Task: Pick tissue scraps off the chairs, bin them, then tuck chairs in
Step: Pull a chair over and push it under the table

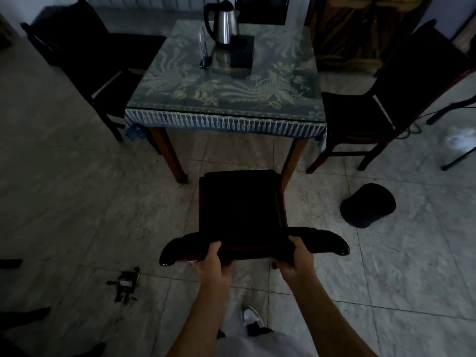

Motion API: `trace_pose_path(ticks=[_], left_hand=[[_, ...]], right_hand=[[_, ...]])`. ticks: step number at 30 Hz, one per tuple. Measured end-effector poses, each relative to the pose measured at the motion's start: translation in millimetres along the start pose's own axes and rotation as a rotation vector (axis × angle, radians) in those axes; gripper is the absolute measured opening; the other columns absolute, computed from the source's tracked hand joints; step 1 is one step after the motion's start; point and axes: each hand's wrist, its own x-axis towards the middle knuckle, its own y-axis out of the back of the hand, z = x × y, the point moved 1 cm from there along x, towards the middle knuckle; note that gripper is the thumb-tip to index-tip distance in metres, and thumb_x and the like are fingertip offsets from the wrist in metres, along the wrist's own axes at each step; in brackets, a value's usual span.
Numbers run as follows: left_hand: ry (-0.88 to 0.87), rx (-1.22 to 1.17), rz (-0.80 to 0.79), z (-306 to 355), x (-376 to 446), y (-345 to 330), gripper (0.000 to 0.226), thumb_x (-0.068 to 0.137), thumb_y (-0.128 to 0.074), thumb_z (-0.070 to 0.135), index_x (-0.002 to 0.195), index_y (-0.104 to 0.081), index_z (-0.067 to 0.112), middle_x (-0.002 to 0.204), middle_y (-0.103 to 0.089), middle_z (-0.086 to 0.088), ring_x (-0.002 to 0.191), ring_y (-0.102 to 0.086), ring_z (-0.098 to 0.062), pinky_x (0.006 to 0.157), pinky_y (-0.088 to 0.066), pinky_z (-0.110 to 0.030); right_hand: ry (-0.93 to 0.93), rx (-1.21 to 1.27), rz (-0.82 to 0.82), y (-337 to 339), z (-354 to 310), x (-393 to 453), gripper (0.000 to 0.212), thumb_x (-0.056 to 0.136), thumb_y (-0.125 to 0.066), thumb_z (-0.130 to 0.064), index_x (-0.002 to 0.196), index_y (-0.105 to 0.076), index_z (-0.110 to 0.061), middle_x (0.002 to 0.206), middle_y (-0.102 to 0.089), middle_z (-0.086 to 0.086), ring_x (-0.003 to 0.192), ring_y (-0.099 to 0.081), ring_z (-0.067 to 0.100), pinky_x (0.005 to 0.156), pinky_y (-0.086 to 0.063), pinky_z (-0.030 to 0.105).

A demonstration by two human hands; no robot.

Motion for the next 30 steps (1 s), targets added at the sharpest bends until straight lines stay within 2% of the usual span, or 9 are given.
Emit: trace_pose_path(ticks=[5,7,9,13,15,18,23,27,30], left_hand=[[-0.023,0.115,-0.099,16,-3,17,0.039,0.08,-0.071,0.021,0.117,-0.059,0.019,0.111,-0.068,-0.009,0.105,-0.065,-0.027,0.093,-0.054,-0.048],[0.023,0.081,-0.06,23,3,26,0.024,0.084,-0.07,0.017,0.106,-0.063,0.024,0.096,-0.074,-0.004,0.096,-0.069,-0.024,0.078,-0.059,-0.042],[0.06,0.06,-0.02,31,7,32,0.018,0.087,-0.067,0.014,0.1,-0.063,0.025,0.082,-0.076,0.0,0.084,-0.071,-0.021,0.065,-0.057,-0.034],[0.015,0.068,-0.028,46,12,39,0.031,0.087,-0.066,0.009,0.113,-0.06,0.025,0.103,-0.069,-0.005,0.094,-0.066,-0.024,0.071,-0.055,-0.04],[0.032,0.085,-0.035,53,11,47,0.03,0.087,-0.064,0.008,0.114,-0.06,0.021,0.106,-0.067,-0.007,0.094,-0.065,-0.024,0.066,-0.053,-0.039],[0.003,0.135,-0.074,65,12,60,0.038,0.091,-0.062,0.008,0.127,-0.053,0.015,0.108,-0.065,-0.008,0.092,-0.067,-0.02,0.063,-0.054,-0.034],[0.104,0.149,-0.071,74,10,64,0.019,0.09,-0.063,0.013,0.108,-0.065,0.019,0.105,-0.069,-0.006,0.09,-0.066,-0.023,0.061,-0.051,-0.034],[0.095,0.119,-0.088,74,15,65,0.048,0.089,-0.061,0.008,0.137,-0.052,0.011,0.124,-0.061,-0.015,0.107,-0.06,-0.031,0.065,-0.051,-0.039],[0.112,0.112,-0.111,77,15,66,0.046,0.088,-0.06,0.008,0.134,-0.054,0.011,0.117,-0.062,-0.016,0.096,-0.063,-0.03,0.057,-0.056,-0.035]], right_hand=[[0.02,0.017,0.004,-2,19,-7,0.028,0.09,-0.062,-0.008,0.117,-0.057,-0.004,0.116,-0.063,0.023,0.11,-0.061,0.041,0.073,-0.056,0.051],[0.022,0.041,0.001,-4,29,-14,0.019,0.09,-0.061,-0.008,0.109,-0.059,-0.006,0.113,-0.064,0.022,0.108,-0.062,0.04,0.078,-0.056,0.052],[0.034,0.064,0.018,-7,38,-19,0.018,0.09,-0.062,-0.007,0.108,-0.059,-0.007,0.109,-0.065,0.02,0.102,-0.064,0.037,0.072,-0.057,0.05],[0.039,0.084,0.031,-11,57,-29,0.024,0.089,-0.063,-0.009,0.112,-0.06,-0.005,0.104,-0.067,0.02,0.089,-0.067,0.033,0.058,-0.057,0.042],[0.044,0.098,0.025,-10,67,-34,0.029,0.089,-0.063,-0.009,0.117,-0.06,-0.003,0.102,-0.068,0.02,0.088,-0.067,0.034,0.056,-0.057,0.04],[0.055,0.125,0.01,-11,82,-41,0.035,0.091,-0.061,-0.009,0.125,-0.057,-0.003,0.105,-0.068,0.02,0.091,-0.067,0.035,0.057,-0.057,0.04],[0.067,0.14,0.014,-13,91,-47,0.038,0.092,-0.06,-0.009,0.128,-0.054,-0.001,0.113,-0.065,0.023,0.095,-0.065,0.037,0.064,-0.057,0.046],[0.071,0.16,-0.008,-13,91,-48,0.032,0.091,-0.059,-0.008,0.123,-0.057,-0.002,0.114,-0.065,0.023,0.094,-0.065,0.035,0.063,-0.057,0.043],[0.054,0.218,-0.03,-15,92,-45,0.026,0.089,-0.06,-0.006,0.115,-0.06,-0.002,0.1,-0.066,0.02,0.085,-0.066,0.032,0.059,-0.057,0.04]])
